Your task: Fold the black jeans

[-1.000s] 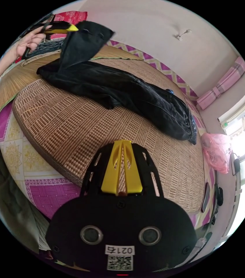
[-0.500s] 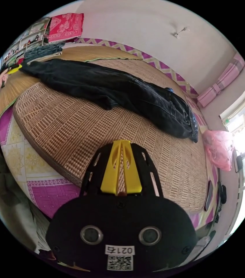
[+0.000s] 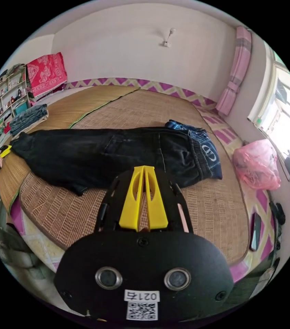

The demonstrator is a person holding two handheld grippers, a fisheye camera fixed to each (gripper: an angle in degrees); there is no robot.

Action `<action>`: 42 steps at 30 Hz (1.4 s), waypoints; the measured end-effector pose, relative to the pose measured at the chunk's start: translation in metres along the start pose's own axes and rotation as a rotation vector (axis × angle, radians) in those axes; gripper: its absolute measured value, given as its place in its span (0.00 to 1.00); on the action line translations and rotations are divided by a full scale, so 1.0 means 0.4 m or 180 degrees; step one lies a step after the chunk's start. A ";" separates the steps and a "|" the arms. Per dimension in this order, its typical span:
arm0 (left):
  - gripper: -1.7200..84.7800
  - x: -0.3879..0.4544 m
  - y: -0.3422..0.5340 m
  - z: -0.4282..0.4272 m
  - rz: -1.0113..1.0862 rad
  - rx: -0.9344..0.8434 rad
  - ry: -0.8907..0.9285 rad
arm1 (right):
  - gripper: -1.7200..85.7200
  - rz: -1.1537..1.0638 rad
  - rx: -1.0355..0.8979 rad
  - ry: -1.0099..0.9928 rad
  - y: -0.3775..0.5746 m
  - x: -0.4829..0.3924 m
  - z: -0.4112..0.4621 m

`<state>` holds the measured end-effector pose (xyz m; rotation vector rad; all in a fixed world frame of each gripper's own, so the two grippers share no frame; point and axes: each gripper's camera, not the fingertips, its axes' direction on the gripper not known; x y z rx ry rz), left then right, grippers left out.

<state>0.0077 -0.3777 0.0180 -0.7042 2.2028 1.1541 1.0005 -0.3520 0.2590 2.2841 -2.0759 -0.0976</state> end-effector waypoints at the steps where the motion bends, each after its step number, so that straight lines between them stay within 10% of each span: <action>1: 0.01 0.002 -0.003 0.002 0.0003 -0.0001 -0.0011 | 0.01 -0.0066 -0.0049 -0.0042 -0.014 -0.005 0.027; 14: 0.01 0.066 0.088 -0.105 0.0056 0.0311 -0.0424 | 0.01 -0.0685 -0.1435 0.0186 -0.057 -0.258 0.342; 19: 0.03 0.329 0.249 -0.051 0.1126 0.0199 -0.0040 | 0.01 -0.0652 -0.0375 0.0732 -0.088 -0.299 0.223; 26: 0.09 0.755 0.418 0.391 0.2893 -0.0748 -0.0563 | 0.08 -0.1443 -0.0002 0.0496 -0.286 -0.383 0.364; 42: 0.10 1.039 0.664 1.143 0.4001 -0.2127 -0.1375 | 0.06 -0.2299 -0.1578 -0.0335 -0.523 -0.523 0.915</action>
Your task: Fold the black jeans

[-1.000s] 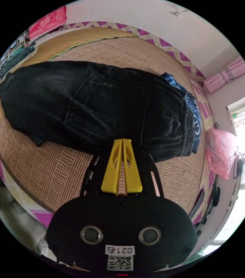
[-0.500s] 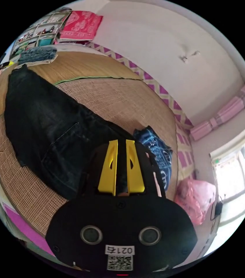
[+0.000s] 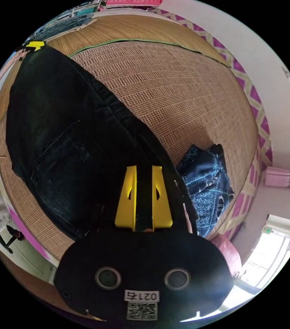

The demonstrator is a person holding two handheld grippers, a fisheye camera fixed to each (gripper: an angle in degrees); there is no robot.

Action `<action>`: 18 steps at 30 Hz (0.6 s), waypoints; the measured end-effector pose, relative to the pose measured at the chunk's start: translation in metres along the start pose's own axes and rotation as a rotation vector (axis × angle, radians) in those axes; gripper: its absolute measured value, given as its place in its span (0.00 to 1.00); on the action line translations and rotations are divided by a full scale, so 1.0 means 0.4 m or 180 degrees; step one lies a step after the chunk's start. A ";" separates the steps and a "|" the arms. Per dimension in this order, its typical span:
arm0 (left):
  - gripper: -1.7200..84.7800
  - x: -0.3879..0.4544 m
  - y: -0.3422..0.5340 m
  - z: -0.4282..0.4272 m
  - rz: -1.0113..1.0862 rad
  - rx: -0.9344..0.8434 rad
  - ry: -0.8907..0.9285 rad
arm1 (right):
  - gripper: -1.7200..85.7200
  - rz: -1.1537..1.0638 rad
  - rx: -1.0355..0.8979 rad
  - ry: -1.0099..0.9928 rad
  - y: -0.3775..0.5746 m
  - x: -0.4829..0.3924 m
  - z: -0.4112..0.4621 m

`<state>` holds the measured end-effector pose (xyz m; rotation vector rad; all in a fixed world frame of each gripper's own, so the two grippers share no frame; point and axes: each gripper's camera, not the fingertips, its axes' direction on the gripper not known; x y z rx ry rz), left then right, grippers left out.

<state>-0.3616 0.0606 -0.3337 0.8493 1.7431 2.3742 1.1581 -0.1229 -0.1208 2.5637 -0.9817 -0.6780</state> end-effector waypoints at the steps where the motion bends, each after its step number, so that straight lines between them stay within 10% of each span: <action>1: 0.10 0.011 -0.014 0.007 0.0040 -0.0022 -0.0010 | 0.04 0.0008 0.0001 -0.0059 -0.002 0.002 0.005; 9: 0.05 0.132 -0.133 0.093 0.0570 -0.0401 -0.0208 | 0.01 0.0055 0.0606 -0.0135 0.112 -0.034 -0.048; 18: 0.01 0.296 0.060 -0.338 0.0658 0.0720 -0.0102 | 0.01 0.0111 0.1215 0.0165 0.396 -0.216 -0.174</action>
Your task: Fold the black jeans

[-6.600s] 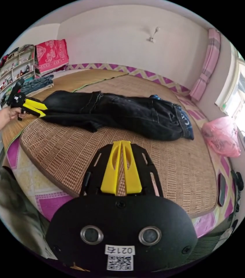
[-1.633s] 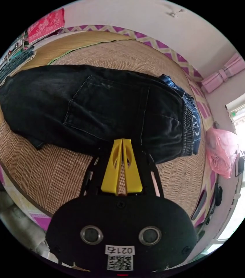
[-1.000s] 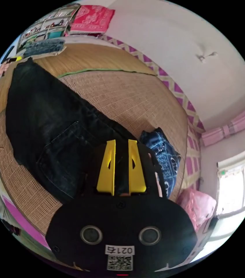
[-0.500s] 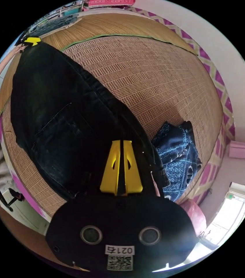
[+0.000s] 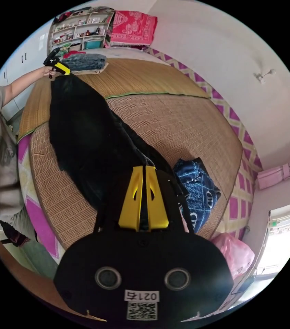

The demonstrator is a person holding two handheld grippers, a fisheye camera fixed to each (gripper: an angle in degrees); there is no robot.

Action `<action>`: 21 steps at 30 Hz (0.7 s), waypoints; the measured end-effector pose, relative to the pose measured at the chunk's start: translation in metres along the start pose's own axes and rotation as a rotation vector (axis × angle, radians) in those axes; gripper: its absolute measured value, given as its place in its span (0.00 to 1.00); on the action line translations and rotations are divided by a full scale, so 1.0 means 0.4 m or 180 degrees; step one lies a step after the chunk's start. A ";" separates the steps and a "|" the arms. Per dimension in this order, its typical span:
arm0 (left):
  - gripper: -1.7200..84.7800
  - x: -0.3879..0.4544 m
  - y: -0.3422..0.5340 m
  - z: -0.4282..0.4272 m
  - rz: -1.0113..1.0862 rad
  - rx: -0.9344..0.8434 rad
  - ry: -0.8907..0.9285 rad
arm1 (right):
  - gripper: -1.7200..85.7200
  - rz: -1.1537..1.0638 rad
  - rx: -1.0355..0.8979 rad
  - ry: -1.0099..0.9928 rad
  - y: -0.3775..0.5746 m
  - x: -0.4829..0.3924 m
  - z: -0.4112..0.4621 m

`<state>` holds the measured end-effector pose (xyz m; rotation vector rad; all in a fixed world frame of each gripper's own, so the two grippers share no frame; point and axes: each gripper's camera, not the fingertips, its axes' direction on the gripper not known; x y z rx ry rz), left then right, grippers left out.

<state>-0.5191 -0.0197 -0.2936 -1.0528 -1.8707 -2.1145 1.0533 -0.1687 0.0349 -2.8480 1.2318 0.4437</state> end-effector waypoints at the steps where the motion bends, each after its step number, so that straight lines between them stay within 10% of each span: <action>1: 0.01 0.032 0.015 -0.042 0.0064 0.0057 0.0006 | 0.01 -0.0002 0.0054 0.0013 0.027 -0.020 -0.024; 8: 0.01 0.356 0.323 -0.347 0.0106 0.0339 0.0357 | 0.01 0.0145 0.0498 -0.0407 0.503 -0.300 -0.231; 21: 0.01 0.318 0.789 -0.180 -0.1456 0.0434 0.1233 | 0.02 0.1130 0.0217 -0.1320 1.040 -0.525 0.103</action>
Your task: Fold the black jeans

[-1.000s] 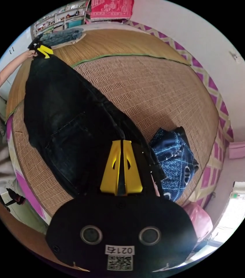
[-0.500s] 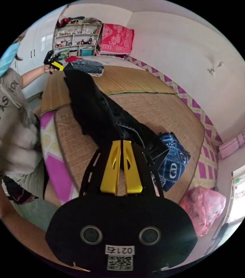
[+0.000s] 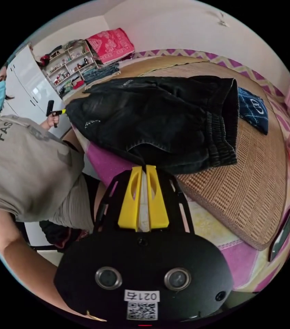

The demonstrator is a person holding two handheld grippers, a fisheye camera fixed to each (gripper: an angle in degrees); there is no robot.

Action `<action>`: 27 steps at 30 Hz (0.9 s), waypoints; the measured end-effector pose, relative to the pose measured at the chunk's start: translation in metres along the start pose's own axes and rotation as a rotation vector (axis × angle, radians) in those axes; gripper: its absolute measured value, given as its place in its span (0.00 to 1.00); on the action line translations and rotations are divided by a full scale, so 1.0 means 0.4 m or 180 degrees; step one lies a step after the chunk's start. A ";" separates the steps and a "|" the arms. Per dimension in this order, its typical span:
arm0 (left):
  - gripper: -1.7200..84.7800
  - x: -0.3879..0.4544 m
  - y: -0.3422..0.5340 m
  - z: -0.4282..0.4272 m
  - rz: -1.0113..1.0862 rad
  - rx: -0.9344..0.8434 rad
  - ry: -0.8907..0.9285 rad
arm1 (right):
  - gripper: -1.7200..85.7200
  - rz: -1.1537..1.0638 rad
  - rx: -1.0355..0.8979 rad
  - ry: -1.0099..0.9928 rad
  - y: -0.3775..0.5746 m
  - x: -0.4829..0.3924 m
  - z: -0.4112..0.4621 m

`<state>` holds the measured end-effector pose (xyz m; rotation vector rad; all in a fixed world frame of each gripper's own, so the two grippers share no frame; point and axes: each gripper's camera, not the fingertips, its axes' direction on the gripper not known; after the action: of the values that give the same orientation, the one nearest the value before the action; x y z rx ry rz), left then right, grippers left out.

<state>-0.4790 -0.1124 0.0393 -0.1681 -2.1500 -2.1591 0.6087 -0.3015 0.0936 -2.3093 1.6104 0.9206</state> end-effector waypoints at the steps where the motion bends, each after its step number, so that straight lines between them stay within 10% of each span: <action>1: 0.01 0.001 0.005 -0.011 0.0012 -0.0021 -0.0029 | 0.02 0.0008 0.0004 -0.0001 0.010 -0.002 -0.006; 5: 0.01 -0.001 0.020 -0.165 0.0076 0.0321 -0.0239 | 0.01 -0.0058 -0.0318 -0.0233 0.078 -0.016 -0.057; 8: 0.01 -0.015 -0.041 -0.219 0.0114 0.0446 -0.0680 | 0.01 0.0108 0.0546 -0.0172 0.115 -0.015 -0.165; 18: 0.01 -0.403 -0.394 -0.149 -0.1018 0.0364 -0.1158 | 0.02 0.1100 0.0535 0.1529 -0.016 0.120 -0.036; 27: 0.01 -0.524 -0.509 -0.075 -0.1037 -0.0028 -0.1181 | 0.15 0.1425 0.0626 0.0885 -0.175 0.379 -0.072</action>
<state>-0.3006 -0.1441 -0.1921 -0.2528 -2.5193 -2.4797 0.7161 -0.4064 0.0154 -2.0496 2.2789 0.4908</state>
